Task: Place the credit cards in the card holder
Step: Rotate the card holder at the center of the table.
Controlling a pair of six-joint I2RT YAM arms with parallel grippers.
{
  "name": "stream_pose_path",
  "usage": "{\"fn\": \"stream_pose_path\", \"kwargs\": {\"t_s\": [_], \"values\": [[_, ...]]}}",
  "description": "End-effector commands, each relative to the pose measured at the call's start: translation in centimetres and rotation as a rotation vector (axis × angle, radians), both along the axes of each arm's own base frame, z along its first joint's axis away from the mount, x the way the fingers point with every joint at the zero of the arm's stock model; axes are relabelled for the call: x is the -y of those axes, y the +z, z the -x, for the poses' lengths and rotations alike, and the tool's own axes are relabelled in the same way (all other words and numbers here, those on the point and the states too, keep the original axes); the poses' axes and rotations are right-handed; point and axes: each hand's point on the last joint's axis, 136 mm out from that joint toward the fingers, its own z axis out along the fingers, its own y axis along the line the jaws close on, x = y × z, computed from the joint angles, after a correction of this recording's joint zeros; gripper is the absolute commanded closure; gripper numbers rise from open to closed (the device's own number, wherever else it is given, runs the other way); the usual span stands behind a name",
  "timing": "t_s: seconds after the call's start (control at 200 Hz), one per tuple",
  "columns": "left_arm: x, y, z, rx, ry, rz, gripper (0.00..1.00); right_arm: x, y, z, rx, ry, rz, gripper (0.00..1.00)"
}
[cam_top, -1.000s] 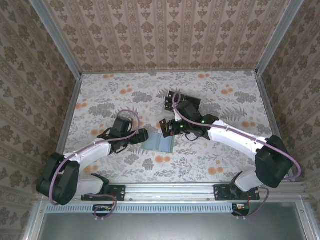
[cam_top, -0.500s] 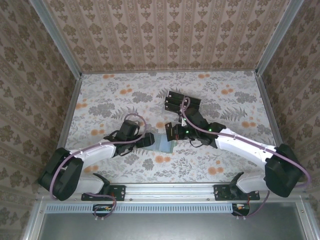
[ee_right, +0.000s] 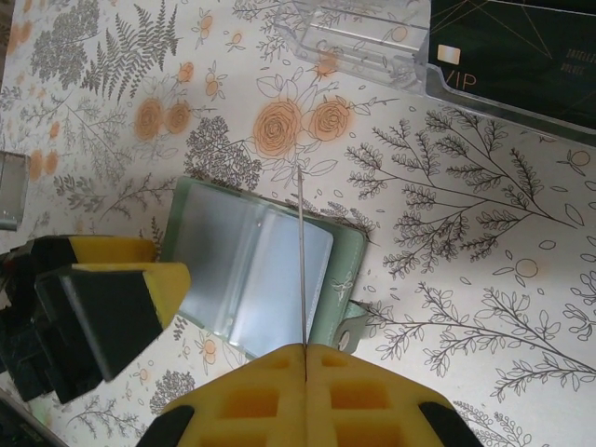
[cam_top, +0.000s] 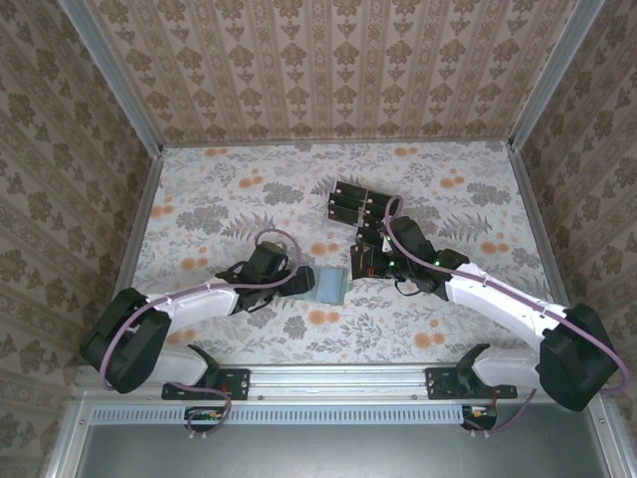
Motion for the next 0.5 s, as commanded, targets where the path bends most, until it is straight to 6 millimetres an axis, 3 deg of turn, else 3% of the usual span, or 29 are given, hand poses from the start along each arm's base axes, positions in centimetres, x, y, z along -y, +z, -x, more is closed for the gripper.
{"fn": "stream_pose_path", "kwargs": {"t_s": [0.0,0.495], "values": [[1.5,0.9,0.4,-0.007,-0.009,0.046,0.0,0.4,0.1,0.4,-0.001,-0.003,-0.01,1.0],[2.9,1.8,2.4,0.016,-0.022,0.045,0.0,0.1,1.3,1.1,0.025,0.029,-0.048,1.0]]}}
